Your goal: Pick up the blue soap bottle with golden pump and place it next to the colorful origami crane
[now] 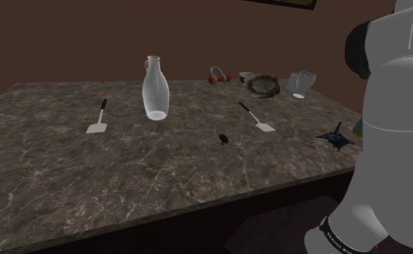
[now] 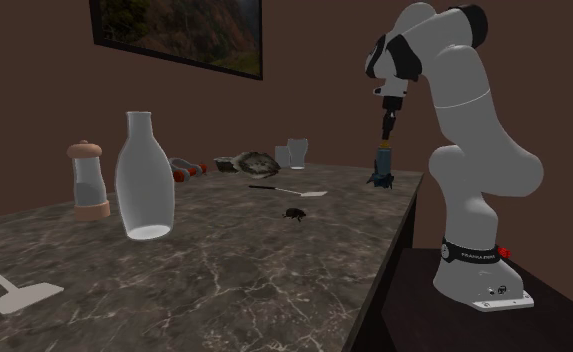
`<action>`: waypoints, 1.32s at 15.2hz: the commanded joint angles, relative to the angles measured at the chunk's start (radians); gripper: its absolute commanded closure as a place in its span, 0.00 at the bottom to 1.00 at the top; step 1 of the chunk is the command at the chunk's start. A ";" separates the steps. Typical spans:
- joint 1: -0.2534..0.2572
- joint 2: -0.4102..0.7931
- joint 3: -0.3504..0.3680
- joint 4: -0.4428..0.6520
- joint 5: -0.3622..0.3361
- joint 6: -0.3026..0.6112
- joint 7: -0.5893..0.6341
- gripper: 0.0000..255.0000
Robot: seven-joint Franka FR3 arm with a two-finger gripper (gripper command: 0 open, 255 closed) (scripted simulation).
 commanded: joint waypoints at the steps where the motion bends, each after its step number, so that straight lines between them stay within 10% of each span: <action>1: 0.000 -0.001 0.003 -0.007 -0.001 -0.003 0.000 1.00; 2: 0.000 -0.002 0.003 -0.007 -0.001 -0.003 0.000 1.00; 3: 0.003 0.001 0.001 -0.007 0.000 -0.005 0.001 0.00; 20: -0.012 -0.021 -0.035 0.116 -0.034 -0.117 0.020 0.00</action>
